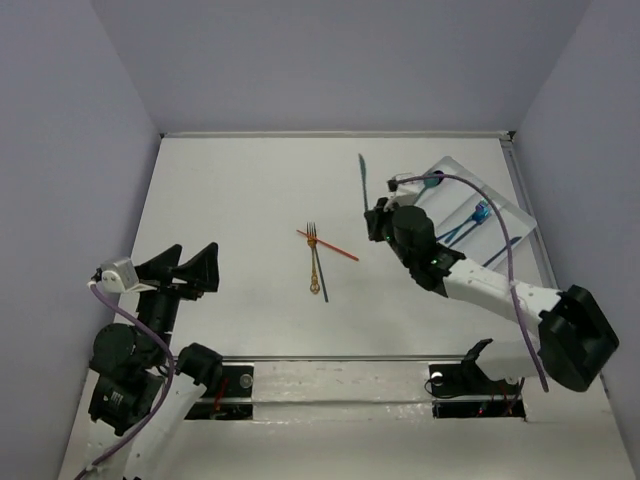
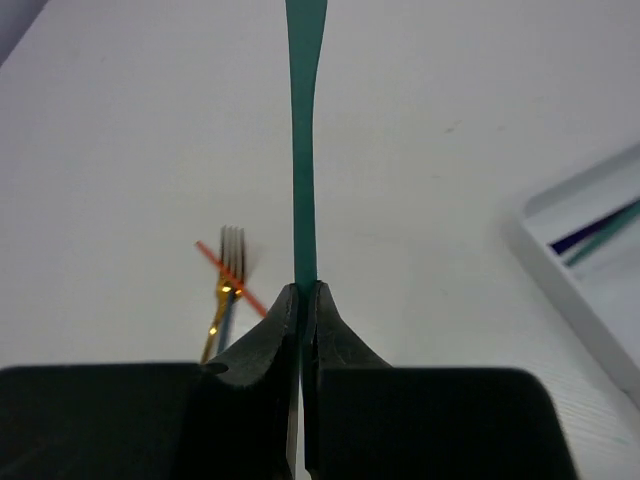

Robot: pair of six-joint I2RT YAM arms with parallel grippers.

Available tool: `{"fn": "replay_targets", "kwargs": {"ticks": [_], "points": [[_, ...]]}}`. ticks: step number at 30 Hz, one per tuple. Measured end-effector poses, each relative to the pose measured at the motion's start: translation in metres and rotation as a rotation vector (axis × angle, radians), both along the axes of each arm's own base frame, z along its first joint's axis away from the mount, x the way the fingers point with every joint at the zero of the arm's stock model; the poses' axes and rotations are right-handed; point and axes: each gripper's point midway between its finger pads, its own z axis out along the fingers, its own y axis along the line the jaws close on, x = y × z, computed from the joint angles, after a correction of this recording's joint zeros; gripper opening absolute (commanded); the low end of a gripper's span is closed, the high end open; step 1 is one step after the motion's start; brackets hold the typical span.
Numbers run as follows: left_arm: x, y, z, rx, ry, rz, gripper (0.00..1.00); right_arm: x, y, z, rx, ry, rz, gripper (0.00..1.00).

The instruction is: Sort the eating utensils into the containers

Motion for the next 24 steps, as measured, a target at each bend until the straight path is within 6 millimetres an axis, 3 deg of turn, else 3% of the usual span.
{"fn": "replay_targets", "kwargs": {"ticks": [2,3,5,10,14,17,24], "points": [[-0.003,-0.003,0.001,0.0,-0.009,-0.022,0.99,0.007,-0.04,0.01,0.044,-0.014,-0.126,0.0],[-0.004,-0.004,0.002,-0.001,-0.012,-0.029,0.99,0.007,-0.072,0.015,0.079,-0.016,-0.231,0.0],[-0.008,-0.005,0.005,-0.007,-0.029,-0.046,0.99,0.007,-0.116,0.028,0.139,-0.036,-0.369,0.0],[-0.016,-0.004,0.011,-0.023,-0.064,-0.062,0.99,0.0,-0.218,0.035,0.241,-0.048,-0.677,0.0],[-0.017,-0.005,0.011,-0.024,-0.066,-0.073,0.99,-0.009,-0.271,0.024,0.241,-0.032,-0.844,0.0],[-0.017,-0.006,0.011,-0.025,-0.066,-0.081,0.99,-0.013,-0.302,0.004,0.209,0.029,-0.941,0.0],[-0.018,-0.007,0.011,-0.026,-0.065,-0.089,0.99,-0.026,-0.358,-0.065,0.14,0.219,-1.096,0.0]]}}
